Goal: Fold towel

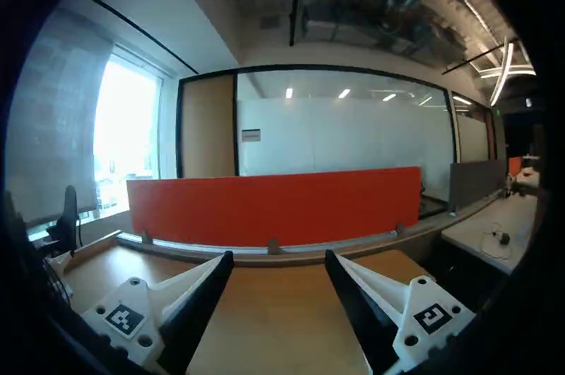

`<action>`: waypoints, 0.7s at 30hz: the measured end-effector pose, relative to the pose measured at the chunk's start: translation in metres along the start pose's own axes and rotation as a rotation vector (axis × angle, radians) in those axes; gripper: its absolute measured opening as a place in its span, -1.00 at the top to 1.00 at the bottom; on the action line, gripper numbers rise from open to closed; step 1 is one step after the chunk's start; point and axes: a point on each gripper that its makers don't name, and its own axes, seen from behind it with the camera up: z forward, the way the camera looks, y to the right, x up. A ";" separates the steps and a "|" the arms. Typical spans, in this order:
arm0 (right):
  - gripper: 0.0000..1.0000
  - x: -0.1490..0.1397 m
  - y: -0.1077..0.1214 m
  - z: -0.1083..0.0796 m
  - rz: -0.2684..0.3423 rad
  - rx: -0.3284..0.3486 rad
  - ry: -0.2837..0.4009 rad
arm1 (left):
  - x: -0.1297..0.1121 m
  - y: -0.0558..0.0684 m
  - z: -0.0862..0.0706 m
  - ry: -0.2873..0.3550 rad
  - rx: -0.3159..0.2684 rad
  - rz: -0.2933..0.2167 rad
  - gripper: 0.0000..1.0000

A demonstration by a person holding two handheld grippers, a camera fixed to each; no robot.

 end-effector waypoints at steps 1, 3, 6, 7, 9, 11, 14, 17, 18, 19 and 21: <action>-1.00 -0.004 0.000 0.000 -0.002 0.000 0.000 | -0.006 -0.001 -0.001 0.001 0.005 0.000 -0.96; -1.00 -0.013 0.000 0.001 -0.007 -0.002 0.000 | -0.017 -0.004 -0.003 0.002 0.012 0.000 -0.97; -1.00 -0.027 0.002 0.002 -0.017 -0.008 -0.001 | -0.034 -0.005 -0.006 0.003 0.019 -0.001 -0.96; -1.00 -0.032 0.002 0.003 -0.020 -0.009 -0.002 | -0.040 -0.005 -0.008 0.002 0.020 -0.002 -0.96; -1.00 -0.042 0.003 0.004 -0.023 -0.009 -0.004 | -0.051 -0.006 -0.010 0.001 0.023 -0.003 -0.97; -1.00 -0.051 0.002 0.005 -0.022 -0.004 -0.007 | -0.061 -0.007 -0.011 0.000 0.028 -0.002 -0.97; -1.00 -0.062 0.000 0.006 -0.021 0.002 -0.008 | -0.075 -0.009 -0.014 -0.002 0.038 -0.002 -0.97; -1.00 -0.071 0.000 0.008 -0.024 0.004 -0.009 | -0.086 -0.011 -0.016 0.001 0.042 -0.006 -0.97; -1.00 -0.073 -0.001 0.008 -0.025 0.006 -0.009 | -0.089 -0.012 -0.016 0.002 0.044 -0.008 -0.96; -1.00 -0.075 -0.002 0.009 -0.026 0.008 -0.010 | -0.092 -0.013 -0.016 0.003 0.046 -0.009 -0.97; -1.00 -0.078 -0.004 0.009 -0.029 0.012 -0.010 | -0.097 -0.015 -0.017 0.004 0.050 -0.013 -0.97</action>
